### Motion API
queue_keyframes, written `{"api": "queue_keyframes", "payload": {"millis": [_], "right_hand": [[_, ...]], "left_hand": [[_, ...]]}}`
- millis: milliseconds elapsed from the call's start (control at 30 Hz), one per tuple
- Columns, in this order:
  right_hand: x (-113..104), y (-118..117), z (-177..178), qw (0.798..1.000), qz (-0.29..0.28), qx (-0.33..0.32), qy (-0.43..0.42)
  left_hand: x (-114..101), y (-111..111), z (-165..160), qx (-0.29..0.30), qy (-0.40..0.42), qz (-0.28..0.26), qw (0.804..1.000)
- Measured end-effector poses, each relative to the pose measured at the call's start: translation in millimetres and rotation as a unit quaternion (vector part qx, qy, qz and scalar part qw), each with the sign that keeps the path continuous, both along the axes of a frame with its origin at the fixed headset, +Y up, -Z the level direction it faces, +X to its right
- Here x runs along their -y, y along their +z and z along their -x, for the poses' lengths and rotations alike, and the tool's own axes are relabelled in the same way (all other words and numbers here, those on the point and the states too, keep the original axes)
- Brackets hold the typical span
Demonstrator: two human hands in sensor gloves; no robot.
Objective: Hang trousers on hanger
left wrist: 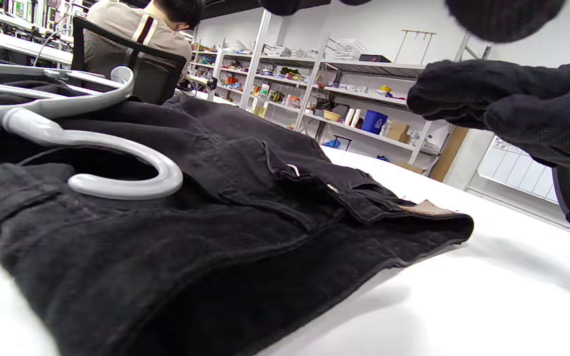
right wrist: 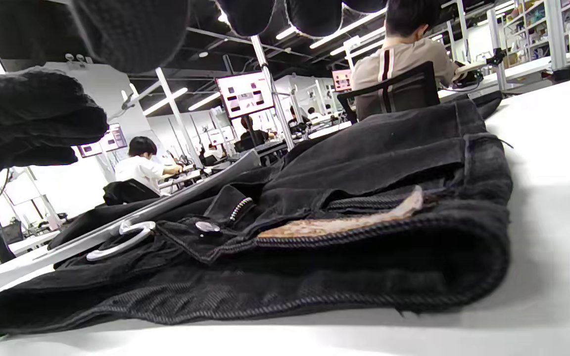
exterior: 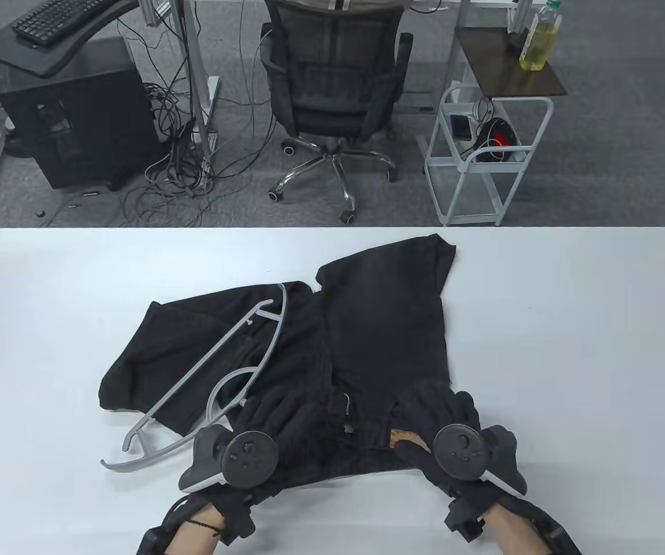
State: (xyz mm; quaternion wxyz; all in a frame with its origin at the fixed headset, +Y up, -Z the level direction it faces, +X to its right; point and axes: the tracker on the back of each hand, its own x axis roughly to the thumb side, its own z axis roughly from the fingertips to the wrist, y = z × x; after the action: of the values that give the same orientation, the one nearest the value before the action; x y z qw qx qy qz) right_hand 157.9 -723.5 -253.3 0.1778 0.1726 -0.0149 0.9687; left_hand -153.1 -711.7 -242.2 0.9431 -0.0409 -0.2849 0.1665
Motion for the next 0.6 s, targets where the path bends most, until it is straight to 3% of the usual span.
{"api": "queue_keyframes", "payload": {"millis": [600], "right_hand": [[2.7,-6.7,2.6,1.000,0.024,0.004,0.005]], "left_hand": [[-1.2,-1.2,2.4,-0.006,0.001,-0.003,1.000]]}}
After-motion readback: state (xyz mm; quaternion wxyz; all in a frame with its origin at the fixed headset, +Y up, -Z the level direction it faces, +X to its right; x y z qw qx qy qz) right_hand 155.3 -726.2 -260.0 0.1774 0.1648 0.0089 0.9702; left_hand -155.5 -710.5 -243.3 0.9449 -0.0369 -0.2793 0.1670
